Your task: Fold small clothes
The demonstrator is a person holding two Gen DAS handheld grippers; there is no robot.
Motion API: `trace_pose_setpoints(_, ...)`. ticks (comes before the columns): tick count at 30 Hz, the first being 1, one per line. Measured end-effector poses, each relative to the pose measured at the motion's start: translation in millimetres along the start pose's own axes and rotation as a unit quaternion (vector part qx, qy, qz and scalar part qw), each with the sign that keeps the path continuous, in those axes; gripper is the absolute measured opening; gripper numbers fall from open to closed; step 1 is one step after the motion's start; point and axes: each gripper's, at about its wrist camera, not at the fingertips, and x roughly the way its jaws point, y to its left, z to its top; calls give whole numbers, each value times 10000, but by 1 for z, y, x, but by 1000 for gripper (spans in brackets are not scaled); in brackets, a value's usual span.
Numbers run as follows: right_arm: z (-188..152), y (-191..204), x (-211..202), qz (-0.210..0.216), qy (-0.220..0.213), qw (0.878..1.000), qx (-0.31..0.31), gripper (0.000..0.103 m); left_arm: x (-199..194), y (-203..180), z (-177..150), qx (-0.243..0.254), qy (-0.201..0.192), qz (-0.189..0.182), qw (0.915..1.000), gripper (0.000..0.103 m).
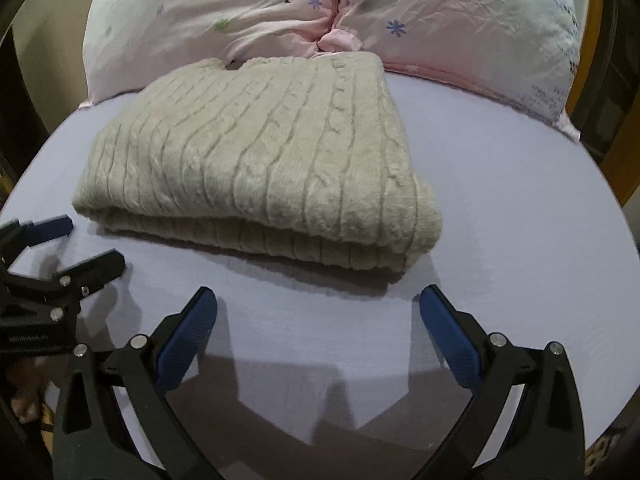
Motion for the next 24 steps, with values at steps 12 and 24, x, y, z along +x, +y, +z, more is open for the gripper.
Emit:
trace_pose_setpoints(12,4,-2,3,26,13,10000,-25,101,1,0,-1,-16,-122,112,9999,102)
trace_pose_setpoints(24,4,-1,3,21,14,10000,-17,101,1,-1,-2,-17,-130,118,9998,102)
